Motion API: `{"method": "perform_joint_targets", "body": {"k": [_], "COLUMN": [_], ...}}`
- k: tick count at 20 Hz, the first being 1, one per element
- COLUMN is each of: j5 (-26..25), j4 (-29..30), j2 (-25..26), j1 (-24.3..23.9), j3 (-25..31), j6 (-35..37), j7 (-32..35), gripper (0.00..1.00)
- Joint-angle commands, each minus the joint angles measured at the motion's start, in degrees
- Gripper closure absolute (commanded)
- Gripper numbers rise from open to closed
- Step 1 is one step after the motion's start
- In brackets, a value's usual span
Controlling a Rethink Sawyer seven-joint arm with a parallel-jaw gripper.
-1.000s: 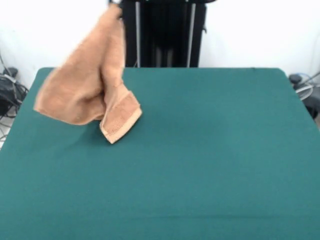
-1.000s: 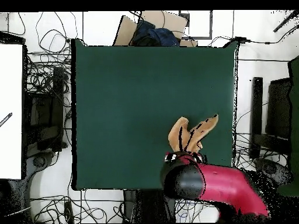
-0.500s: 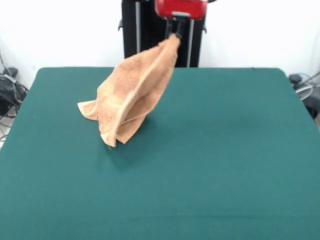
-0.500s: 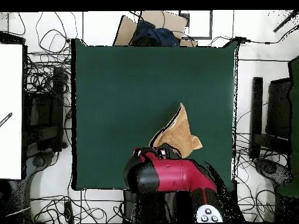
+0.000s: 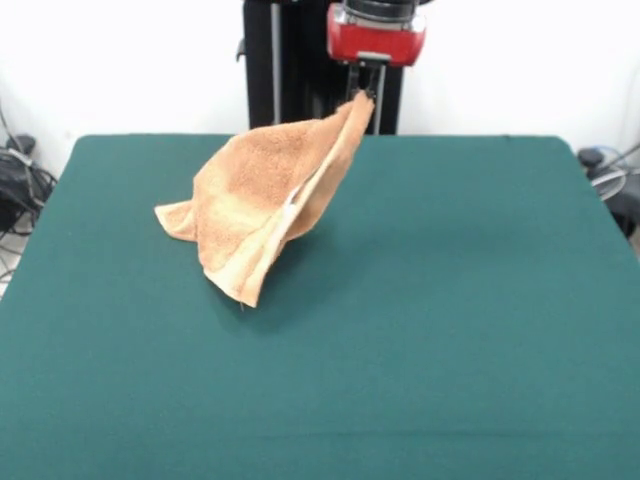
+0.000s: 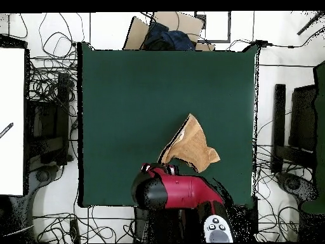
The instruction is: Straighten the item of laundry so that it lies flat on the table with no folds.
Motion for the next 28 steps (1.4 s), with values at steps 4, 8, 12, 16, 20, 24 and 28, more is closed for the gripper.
{"method": "perform_joint_targets", "body": {"k": [4,8,12,16,20,24,28], "j5": [4.6,5.6,6.6,7.5,8.7,10.2,10.7], "j4": [5.0,5.6,5.7,5.8,6.2,7.4,6.8], "j2": [3.3,3.6,3.7,3.8,3.1,3.2,2.1], "j1": [3.9,4.2,5.7,6.6,8.6,7.1,3.1], "j3": [-4.9,-5.1,-6.6,-7.3,-8.8,-7.0,-3.9], "j6": [-5.1,-6.9,-7.7,-8.2,-9.0,-10.2,-7.8], "j7": [15.9,15.2,15.1,15.2,15.5,15.4,12.1], "gripper": [1.0,1.0,0.0,0.0,0.0,0.0,0.0]}}
